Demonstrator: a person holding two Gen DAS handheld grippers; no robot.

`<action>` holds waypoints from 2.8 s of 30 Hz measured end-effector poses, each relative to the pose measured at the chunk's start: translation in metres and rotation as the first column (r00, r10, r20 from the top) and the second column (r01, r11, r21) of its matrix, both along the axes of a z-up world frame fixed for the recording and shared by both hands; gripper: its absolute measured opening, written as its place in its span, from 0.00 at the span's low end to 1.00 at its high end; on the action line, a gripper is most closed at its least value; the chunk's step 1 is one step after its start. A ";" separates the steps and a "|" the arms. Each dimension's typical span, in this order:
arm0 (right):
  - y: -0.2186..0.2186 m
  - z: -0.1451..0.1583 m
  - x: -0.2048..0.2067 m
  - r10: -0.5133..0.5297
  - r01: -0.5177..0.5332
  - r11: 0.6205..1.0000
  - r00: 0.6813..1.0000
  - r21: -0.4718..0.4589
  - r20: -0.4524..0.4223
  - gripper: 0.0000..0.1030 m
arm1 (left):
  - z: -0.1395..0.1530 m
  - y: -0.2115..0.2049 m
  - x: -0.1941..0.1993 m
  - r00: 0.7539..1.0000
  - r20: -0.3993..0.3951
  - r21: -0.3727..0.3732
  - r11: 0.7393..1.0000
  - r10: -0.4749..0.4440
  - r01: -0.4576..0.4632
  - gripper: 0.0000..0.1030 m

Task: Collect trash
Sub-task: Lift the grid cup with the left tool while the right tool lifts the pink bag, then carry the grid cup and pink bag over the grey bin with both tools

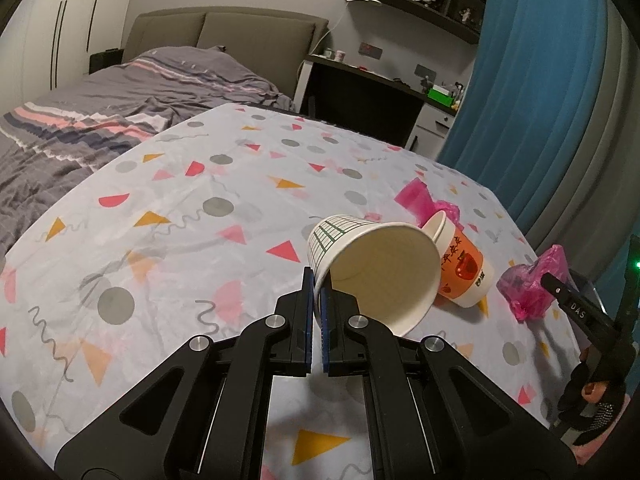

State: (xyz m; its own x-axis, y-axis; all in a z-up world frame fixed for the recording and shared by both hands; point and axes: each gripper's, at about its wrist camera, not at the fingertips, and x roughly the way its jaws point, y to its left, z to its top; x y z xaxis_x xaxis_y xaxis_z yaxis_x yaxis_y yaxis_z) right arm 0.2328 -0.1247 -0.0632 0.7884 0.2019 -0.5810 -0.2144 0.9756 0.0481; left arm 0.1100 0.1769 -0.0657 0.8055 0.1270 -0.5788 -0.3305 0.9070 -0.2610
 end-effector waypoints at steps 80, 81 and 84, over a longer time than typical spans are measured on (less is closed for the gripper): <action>-0.246 0.055 -0.078 -0.339 0.316 0.940 0.912 0.131 0.231 0.12 | 0.079 -0.346 0.099 0.772 0.098 0.187 0.774 -0.628 0.606 0.02; -0.251 0.052 -0.075 -0.344 0.321 0.938 0.912 0.133 0.223 0.12 | 0.079 -0.351 0.102 0.766 0.098 0.182 0.768 -0.635 0.614 0.02; -0.257 0.043 -0.065 -0.350 0.329 0.935 0.916 0.133 0.195 0.12 | 0.074 -0.369 0.115 0.743 0.093 0.157 0.747 -0.663 0.646 0.02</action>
State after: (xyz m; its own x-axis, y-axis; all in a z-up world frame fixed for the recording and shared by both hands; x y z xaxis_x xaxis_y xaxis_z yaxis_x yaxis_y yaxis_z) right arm 0.1682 -0.3820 -0.0197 0.9218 -0.0542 -0.3838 0.1137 0.9844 0.1343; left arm 0.2253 -0.1920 0.0083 0.7812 -0.4059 -0.4743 0.3857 0.9112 -0.1446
